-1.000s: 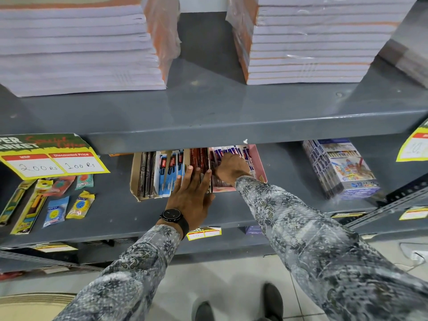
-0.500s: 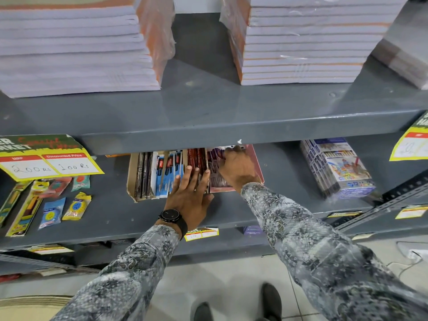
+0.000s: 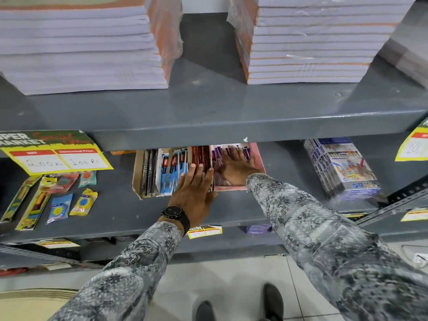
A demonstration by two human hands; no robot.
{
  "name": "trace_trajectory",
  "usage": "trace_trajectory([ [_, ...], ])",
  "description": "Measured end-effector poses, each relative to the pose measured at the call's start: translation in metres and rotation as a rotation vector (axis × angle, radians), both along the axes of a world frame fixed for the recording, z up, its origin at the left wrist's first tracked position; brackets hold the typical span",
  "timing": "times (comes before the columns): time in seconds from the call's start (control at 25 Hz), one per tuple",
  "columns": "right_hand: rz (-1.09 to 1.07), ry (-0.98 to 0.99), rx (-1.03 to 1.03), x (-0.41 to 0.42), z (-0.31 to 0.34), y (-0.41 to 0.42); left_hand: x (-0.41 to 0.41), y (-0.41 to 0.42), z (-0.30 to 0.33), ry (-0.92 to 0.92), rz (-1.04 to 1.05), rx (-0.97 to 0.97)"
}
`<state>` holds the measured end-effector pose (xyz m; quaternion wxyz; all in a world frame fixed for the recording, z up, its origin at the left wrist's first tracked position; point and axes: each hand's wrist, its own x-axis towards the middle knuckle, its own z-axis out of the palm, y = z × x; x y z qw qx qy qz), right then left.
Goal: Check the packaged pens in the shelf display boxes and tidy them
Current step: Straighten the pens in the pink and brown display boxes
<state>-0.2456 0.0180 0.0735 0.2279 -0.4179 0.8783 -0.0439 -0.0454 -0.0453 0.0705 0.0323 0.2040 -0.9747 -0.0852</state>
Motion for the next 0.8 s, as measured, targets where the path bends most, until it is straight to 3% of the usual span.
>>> trace_trajectory([
  [0.12,-0.026,0.174,-0.417,0.021,0.03,-0.004,0.022,-0.016,0.001,0.011,0.076,-0.021],
  [0.2,0.145,0.283,-0.484,0.048,0.04,-0.011,0.047,-0.026,-0.003,0.047,0.16,-0.079],
  [0.28,0.363,0.334,-0.263,0.075,0.04,-0.017,0.072,-0.029,-0.01,0.104,0.221,-0.107],
  [0.4,0.493,0.405,0.099,0.089,0.036,-0.022,0.093,-0.025,-0.026,0.134,0.261,-0.072],
  [0.6,0.529,0.425,0.149,0.092,0.038,-0.022,0.099,-0.023,-0.036,0.109,0.302,0.009],
  [0.68,0.456,0.385,0.021,0.09,0.033,-0.022,0.106,-0.028,-0.037,0.088,0.307,0.018],
  [0.8,0.255,0.453,-0.479,0.112,0.034,-0.019,0.121,-0.033,-0.039,0.044,0.314,0.028],
])
